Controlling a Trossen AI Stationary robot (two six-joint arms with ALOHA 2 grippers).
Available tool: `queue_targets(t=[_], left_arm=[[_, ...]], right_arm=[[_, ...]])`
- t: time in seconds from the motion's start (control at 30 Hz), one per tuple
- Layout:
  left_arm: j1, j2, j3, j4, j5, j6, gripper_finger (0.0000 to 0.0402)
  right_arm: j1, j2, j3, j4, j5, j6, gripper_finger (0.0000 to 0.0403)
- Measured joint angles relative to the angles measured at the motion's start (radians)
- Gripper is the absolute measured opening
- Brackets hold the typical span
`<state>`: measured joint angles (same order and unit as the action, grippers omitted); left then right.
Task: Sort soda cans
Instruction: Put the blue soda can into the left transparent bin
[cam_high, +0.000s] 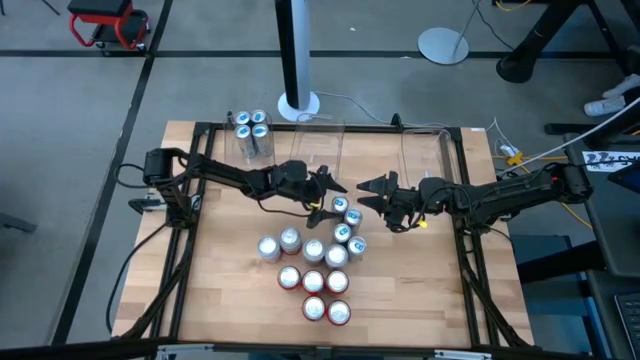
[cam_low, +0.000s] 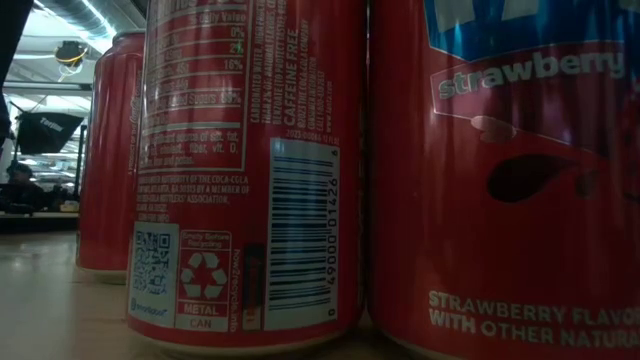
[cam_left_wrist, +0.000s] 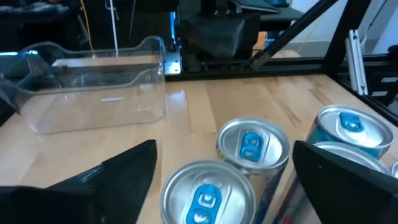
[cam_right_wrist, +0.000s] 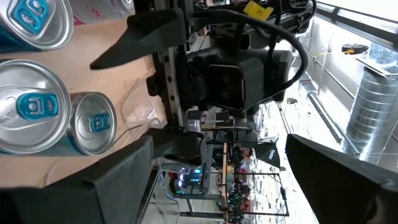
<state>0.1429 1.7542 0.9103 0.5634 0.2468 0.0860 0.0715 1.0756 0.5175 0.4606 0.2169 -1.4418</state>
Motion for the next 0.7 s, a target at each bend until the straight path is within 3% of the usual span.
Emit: queue_targets(t=[0.17,0.7], left_arm=[[0.000,0.000,0.000,-0.008,-0.004,0.019,0.0397],[-0.004,0.000,0.000,-0.042,-0.014,0.002,0.0393]], right_arm=[[0.000,0.000,0.000,0.000,0.000,0.000,0.0366],[0.000,0.000,0.000,-0.008,0.000,0.000,0.0366]])
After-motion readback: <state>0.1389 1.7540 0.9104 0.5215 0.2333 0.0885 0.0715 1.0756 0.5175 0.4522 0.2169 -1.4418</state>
